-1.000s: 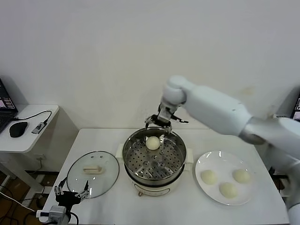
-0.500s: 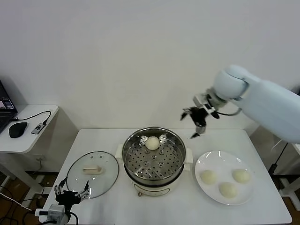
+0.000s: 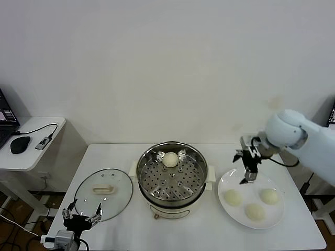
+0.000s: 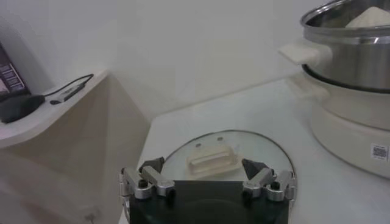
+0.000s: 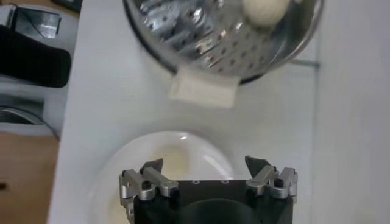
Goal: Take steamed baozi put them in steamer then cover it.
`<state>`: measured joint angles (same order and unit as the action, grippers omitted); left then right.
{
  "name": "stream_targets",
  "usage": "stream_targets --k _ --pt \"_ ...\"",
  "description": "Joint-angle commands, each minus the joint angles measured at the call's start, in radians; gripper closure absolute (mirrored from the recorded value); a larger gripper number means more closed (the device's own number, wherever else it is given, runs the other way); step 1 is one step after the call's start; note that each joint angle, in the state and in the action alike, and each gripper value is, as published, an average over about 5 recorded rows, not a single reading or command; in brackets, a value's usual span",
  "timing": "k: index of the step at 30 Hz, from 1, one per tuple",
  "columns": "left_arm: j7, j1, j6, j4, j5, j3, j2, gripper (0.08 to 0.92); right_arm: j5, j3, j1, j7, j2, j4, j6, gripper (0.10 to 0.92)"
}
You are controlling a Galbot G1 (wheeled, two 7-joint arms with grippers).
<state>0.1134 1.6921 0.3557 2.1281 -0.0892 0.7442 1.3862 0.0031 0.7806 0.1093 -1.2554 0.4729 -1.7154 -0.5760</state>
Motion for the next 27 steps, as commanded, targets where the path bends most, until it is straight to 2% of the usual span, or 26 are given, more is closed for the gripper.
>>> stream_targets --k 1,27 --pt "0.001 0.004 0.003 0.006 -0.016 -0.003 0.000 0.177 -0.038 -0.042 -0.142 0.024 -0.025 -0.002 -0.064 0.203" --pt "0.012 -0.017 0.000 -0.041 -0.043 -0.003 -0.007 0.177 -0.129 -0.160 -0.325 0.093 0.166 0.267 -0.066 0.203"
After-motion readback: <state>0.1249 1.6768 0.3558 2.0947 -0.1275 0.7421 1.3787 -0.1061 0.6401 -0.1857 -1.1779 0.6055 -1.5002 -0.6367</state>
